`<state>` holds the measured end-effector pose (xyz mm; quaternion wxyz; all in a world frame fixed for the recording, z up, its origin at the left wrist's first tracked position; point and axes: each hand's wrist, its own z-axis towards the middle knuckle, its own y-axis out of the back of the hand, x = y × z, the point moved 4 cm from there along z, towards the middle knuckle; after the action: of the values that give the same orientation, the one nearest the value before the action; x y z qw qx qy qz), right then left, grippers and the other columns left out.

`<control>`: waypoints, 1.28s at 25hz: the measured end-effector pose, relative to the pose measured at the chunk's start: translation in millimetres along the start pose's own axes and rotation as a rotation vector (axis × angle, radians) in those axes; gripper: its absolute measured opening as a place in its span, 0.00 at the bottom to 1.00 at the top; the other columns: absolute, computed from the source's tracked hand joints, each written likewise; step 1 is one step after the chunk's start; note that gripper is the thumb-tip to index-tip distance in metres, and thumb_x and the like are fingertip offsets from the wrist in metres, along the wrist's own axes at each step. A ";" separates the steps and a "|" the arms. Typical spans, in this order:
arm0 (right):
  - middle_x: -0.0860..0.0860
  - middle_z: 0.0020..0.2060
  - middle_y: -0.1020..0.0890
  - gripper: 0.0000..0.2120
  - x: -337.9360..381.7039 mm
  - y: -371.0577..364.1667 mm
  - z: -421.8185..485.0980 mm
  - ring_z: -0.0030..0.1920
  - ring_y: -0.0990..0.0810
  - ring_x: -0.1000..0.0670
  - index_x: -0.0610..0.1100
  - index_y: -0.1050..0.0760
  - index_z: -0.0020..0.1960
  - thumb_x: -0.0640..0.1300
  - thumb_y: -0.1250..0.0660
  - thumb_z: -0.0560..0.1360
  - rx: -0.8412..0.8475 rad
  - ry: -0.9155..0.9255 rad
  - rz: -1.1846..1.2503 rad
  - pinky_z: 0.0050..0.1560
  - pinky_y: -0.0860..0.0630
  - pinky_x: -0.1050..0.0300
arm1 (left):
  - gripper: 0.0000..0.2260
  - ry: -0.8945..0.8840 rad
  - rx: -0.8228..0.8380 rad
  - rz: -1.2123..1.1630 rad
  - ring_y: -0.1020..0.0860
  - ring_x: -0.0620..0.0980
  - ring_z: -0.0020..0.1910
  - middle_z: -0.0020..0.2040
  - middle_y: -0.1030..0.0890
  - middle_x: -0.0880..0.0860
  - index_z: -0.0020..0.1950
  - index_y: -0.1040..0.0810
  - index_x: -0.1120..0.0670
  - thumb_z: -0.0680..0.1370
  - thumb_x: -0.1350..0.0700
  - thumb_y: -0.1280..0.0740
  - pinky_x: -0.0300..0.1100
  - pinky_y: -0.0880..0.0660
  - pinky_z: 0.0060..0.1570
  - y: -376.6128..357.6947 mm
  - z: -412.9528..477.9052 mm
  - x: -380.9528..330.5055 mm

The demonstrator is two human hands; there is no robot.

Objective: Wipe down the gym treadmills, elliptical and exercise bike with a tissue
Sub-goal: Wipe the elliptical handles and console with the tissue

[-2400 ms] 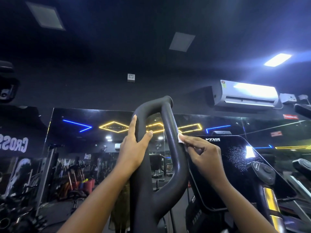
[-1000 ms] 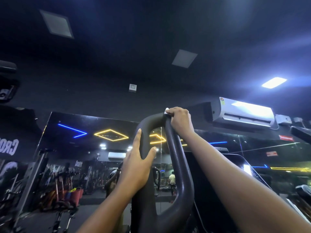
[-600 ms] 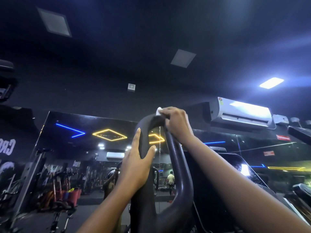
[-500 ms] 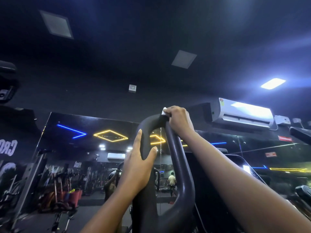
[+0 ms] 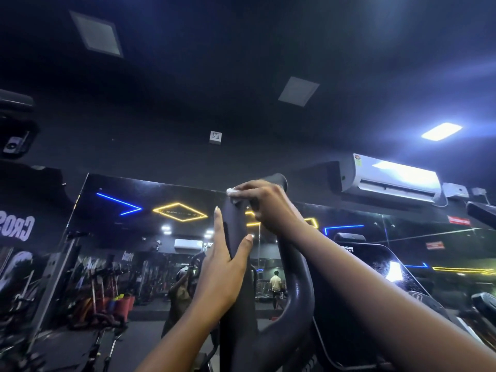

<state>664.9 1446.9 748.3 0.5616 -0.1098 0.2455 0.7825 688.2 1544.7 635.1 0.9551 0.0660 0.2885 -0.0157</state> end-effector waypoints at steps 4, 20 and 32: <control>0.45 0.53 0.18 0.16 -46.2 14.6 -2.1 0.54 0.20 0.45 0.40 0.18 0.54 0.29 0.39 0.72 -0.170 -0.415 -0.112 0.58 0.27 0.55 | 0.29 0.011 0.007 -0.004 0.39 0.54 0.74 0.78 0.44 0.47 0.72 0.62 0.32 0.79 0.39 0.46 0.54 0.39 0.71 -3.1 -6.1 2.5; 0.50 0.54 0.18 0.17 49.8 2.9 -87.5 0.58 0.23 0.57 0.42 0.20 0.57 0.28 0.34 0.72 -0.144 -0.283 0.317 0.58 0.30 0.71 | 0.33 0.036 -0.003 -0.156 0.46 0.39 0.72 0.70 0.47 0.35 0.76 0.53 0.37 0.71 0.35 0.55 0.41 0.47 0.69 -2.3 -40.7 0.1; 0.41 0.51 0.18 0.11 30.9 -0.8 -7.9 0.52 0.20 0.42 0.36 0.19 0.50 0.29 0.37 0.72 0.137 -0.009 -0.139 0.52 0.25 0.49 | 0.31 0.034 -0.020 -0.258 0.48 0.30 0.65 0.65 0.48 0.30 0.75 0.52 0.38 0.71 0.35 0.56 0.32 0.51 0.65 -5.8 -50.9 6.6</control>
<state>654.1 1468.6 727.6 0.6217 -0.0845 0.2876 0.7236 665.4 1545.9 588.8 0.9407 0.0189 0.3109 -0.1345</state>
